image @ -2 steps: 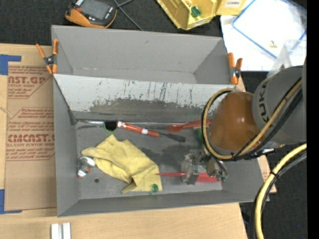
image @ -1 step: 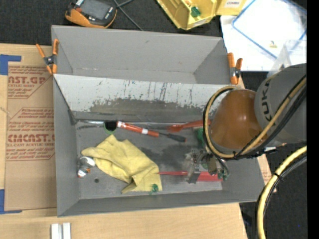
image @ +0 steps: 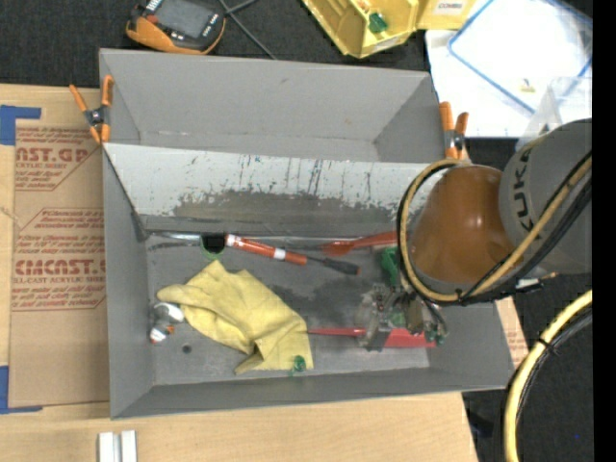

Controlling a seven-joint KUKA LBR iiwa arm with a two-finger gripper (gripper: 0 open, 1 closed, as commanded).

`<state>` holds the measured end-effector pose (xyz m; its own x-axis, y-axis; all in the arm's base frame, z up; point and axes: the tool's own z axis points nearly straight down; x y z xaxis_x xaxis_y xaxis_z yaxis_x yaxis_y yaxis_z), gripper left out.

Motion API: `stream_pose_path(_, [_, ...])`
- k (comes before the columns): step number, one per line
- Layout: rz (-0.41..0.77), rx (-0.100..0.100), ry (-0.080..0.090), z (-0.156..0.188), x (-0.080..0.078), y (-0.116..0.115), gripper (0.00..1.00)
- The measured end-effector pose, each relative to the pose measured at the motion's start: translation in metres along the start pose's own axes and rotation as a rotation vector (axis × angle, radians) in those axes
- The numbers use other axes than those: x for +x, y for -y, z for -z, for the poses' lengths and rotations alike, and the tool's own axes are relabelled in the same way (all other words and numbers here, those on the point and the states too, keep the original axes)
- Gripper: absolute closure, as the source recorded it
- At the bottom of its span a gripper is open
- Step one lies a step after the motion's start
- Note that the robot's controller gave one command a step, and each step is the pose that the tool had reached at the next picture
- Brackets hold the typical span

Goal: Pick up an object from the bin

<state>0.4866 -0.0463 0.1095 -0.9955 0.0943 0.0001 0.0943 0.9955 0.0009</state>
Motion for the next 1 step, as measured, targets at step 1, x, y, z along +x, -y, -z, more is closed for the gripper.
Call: stream_pose_path(1, [0.0,-0.001,-0.002,0.0218,0.0006,-0.0004,1.0])
